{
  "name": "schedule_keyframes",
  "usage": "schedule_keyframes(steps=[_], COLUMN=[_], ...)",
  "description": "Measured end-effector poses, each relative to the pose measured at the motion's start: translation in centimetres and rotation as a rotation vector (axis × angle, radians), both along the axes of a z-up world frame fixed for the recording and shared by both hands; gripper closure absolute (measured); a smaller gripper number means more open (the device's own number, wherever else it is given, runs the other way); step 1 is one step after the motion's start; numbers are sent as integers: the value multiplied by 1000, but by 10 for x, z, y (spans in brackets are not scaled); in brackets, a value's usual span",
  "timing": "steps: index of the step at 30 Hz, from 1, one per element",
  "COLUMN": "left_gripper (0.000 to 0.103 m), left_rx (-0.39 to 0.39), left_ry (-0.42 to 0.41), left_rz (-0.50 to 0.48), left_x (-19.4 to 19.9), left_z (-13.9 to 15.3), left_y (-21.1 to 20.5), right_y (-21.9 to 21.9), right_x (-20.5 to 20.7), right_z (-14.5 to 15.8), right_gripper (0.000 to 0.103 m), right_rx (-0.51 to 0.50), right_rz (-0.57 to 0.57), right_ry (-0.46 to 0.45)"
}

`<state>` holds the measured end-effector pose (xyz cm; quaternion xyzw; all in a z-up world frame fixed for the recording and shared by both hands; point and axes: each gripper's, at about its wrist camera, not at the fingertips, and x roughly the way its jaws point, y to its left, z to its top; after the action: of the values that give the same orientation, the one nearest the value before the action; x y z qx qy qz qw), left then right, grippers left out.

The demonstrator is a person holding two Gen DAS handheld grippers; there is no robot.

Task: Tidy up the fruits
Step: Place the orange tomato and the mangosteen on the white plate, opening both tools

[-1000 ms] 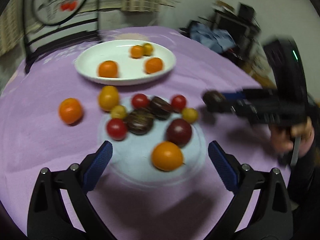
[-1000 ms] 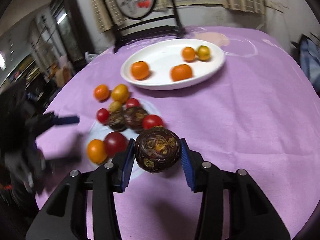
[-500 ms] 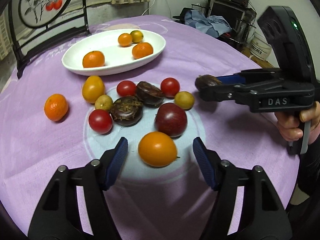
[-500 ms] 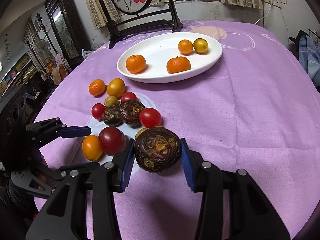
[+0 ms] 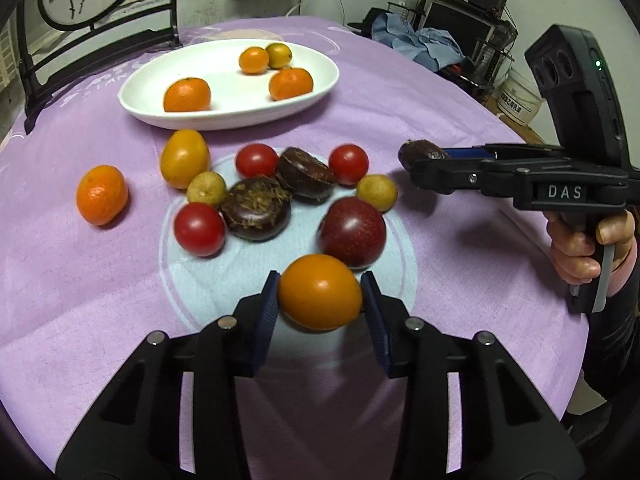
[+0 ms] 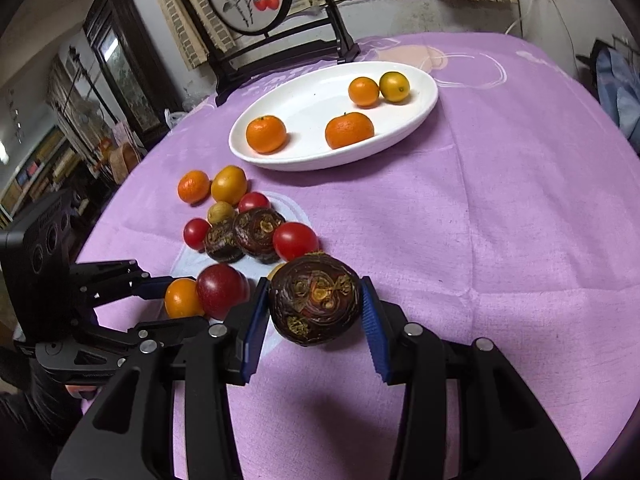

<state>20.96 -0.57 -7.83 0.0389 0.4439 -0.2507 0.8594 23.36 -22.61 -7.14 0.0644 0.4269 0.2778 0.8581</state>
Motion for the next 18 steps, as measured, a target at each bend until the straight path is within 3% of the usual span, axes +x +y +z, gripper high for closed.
schedule_keyframes(steps=[3, 5, 9, 12, 15, 18], left_gripper=[61, 61, 61, 61, 61, 61], left_rx=[-35, -101, -218, -202, -198, -140], left_ry=[-43, -77, -146, -205, -154, -128], left_rz=[21, 48, 166, 269, 329, 347], left_x=[-1, 5, 41, 74, 115, 135], left_z=[11, 26, 59, 73, 68, 61], left_y=[8, 16, 23, 16, 4, -8], right_y=[2, 6, 15, 23, 23, 22], right_x=[-2, 3, 31, 60, 94, 118], right_z=[7, 15, 33, 38, 32, 23], right_gripper=[58, 58, 58, 58, 58, 58], right_rx=[18, 36, 101, 59, 61, 34], right_rz=[1, -14, -127, -232, -281, -303], right_ry=[-53, -105, -214, -274, -239, -204])
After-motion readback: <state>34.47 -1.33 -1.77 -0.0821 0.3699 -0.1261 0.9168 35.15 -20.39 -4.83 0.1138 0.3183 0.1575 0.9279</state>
